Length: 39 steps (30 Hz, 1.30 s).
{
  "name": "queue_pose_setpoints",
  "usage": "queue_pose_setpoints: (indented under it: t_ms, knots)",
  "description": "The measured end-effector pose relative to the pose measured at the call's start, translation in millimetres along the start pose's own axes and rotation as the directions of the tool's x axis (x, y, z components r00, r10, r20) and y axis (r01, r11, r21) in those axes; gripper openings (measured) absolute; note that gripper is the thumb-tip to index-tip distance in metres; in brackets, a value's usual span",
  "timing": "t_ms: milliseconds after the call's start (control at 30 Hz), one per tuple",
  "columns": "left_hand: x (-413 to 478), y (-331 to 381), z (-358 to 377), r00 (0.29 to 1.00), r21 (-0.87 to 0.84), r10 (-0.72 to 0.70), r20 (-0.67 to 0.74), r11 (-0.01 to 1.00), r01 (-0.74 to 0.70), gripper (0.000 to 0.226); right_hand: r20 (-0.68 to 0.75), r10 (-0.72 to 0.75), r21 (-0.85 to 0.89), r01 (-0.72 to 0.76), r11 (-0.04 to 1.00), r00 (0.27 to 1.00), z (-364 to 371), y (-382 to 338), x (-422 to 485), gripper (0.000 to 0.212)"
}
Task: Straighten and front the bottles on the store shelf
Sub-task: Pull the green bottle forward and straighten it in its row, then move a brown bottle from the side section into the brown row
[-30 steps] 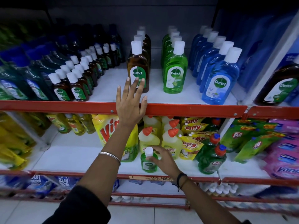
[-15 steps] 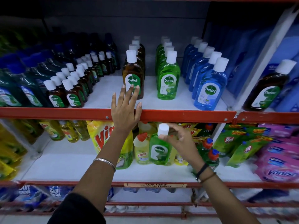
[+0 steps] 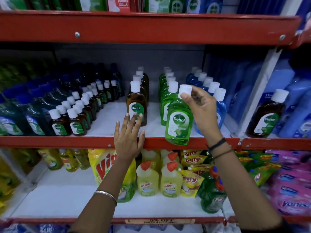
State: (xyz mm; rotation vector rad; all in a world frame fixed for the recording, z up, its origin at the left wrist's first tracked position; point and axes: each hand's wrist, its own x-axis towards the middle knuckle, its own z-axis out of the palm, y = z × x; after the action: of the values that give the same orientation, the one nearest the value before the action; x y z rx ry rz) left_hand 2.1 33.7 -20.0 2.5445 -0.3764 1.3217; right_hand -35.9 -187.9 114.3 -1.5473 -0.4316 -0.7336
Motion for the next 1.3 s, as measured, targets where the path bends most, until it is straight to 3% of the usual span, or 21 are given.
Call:
queue_pose_setpoints:
  t_ms: [700, 900, 1067, 1133, 1200, 1300]
  knots:
    - [0, 2, -1, 0.999, 0.001, -0.029, 0.037, 1.0, 0.029, 0.052, -0.027, 0.023, -0.23, -0.028, 0.973, 0.999, 13, 40, 12, 0.034]
    - [1, 5, -4, 0.996, -0.008, -0.058, 0.075, 0.998, 0.058, 0.053, -0.143, -0.185, -0.268, 0.142, 0.953, 0.972, -33, 20, -8, 0.025]
    - [0, 7, -4, 0.995, 0.004, -0.068, 0.077, 0.998, 0.068, 0.054, -0.3, -0.424, -0.482, 0.248, 0.84, 0.854, -104, 20, -6, 0.025]
    - [0, 7, -4, 0.995, 0.006, -0.071, 0.069, 0.997, 0.071, 0.054, -0.329, -0.503, -0.607, 0.229, 0.761, 0.799, -136, 24, 0, 0.028]
    - [0, 7, -3, 0.995, 0.013, -0.075, 0.064, 0.997, 0.074, 0.054, -0.362, -0.491, -0.659, 0.155, 0.736, 0.792, -165, 30, 8, 0.032]
    - [-1, 7, -2, 0.995, 0.023, -0.081, 0.063, 0.997, 0.079, 0.055, -0.424, -0.286, -0.607, -0.035, 0.794, 0.86, -199, 37, 19, 0.047]
